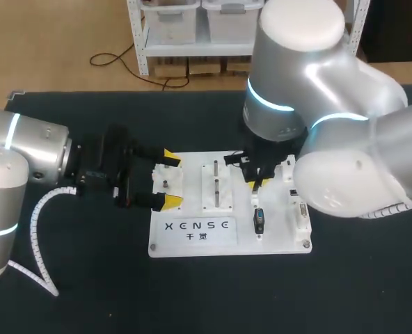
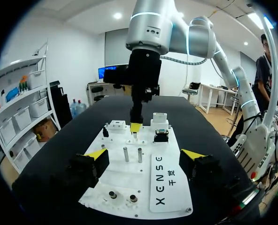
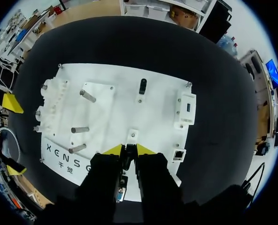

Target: Insert the Ethernet cable into its matching sockets.

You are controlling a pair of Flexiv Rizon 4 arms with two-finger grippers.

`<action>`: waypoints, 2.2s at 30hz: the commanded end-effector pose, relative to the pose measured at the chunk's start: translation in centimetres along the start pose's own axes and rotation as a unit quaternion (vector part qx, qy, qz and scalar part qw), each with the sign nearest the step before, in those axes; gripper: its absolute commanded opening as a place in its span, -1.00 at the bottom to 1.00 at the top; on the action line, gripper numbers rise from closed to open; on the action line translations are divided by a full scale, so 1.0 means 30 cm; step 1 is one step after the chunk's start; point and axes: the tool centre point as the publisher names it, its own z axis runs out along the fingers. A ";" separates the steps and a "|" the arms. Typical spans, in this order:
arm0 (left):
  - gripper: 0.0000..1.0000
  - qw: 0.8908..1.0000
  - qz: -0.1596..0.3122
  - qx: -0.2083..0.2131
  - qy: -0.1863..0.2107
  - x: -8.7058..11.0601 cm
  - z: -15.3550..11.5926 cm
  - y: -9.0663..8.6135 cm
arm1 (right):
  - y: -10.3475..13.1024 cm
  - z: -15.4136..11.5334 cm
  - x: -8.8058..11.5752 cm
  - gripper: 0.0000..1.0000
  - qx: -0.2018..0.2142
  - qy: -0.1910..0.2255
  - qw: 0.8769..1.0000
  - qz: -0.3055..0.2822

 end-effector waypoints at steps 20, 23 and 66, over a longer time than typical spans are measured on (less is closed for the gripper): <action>1.00 1.000 0.001 -0.002 -0.003 0.006 0.000 -0.002 | -0.211 -0.036 0.042 -1.00 0.031 0.005 0.999 0.040; 1.00 1.000 0.001 -0.002 -0.003 0.006 0.000 -0.002 | -0.218 -0.029 0.046 -1.00 0.033 0.006 0.999 0.041; 1.00 1.000 0.001 -0.002 -0.003 0.006 0.000 -0.002 | -0.253 0.034 0.060 -1.00 0.041 0.020 0.998 0.037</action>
